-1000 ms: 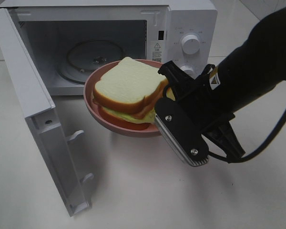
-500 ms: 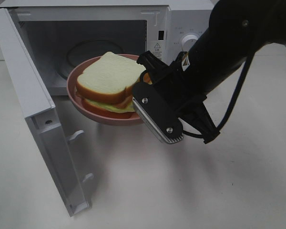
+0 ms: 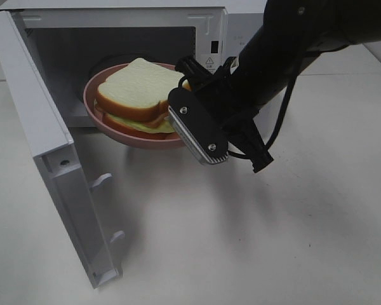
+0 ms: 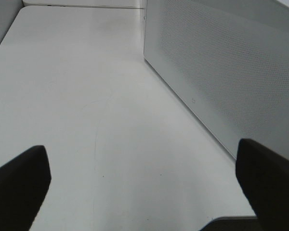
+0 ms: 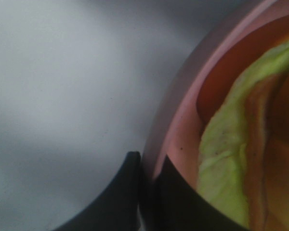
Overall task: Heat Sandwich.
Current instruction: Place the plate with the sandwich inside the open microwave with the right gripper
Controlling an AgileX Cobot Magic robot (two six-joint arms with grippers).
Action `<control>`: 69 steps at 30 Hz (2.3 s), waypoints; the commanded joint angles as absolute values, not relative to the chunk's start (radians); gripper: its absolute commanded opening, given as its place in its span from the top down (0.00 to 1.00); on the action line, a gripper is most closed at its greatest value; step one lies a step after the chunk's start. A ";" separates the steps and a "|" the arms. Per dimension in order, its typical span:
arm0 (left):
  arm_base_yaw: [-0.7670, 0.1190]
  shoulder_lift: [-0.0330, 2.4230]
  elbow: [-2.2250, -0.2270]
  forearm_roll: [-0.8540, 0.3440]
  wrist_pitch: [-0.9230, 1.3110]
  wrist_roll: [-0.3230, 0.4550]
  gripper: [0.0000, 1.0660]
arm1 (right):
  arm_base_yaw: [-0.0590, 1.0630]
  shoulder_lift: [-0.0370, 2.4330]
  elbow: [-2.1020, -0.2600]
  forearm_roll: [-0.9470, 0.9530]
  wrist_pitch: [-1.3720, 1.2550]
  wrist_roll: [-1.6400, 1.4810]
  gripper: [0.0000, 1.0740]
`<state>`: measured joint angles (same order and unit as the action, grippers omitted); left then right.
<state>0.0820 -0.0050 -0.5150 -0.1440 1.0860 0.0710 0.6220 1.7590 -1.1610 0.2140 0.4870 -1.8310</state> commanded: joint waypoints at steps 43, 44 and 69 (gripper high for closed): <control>0.079 -0.022 -0.515 -0.142 1.075 0.065 0.08 | 0.657 2.145 -1.719 0.032 0.635 -1.542 1.00; 0.079 -0.022 -0.515 -0.142 1.075 0.065 0.08 | 0.657 2.162 -1.752 0.011 0.650 -1.512 1.00; 0.079 -0.022 -0.515 -0.142 1.075 0.065 0.08 | 0.657 2.376 -2.071 -0.093 0.725 -1.258 0.99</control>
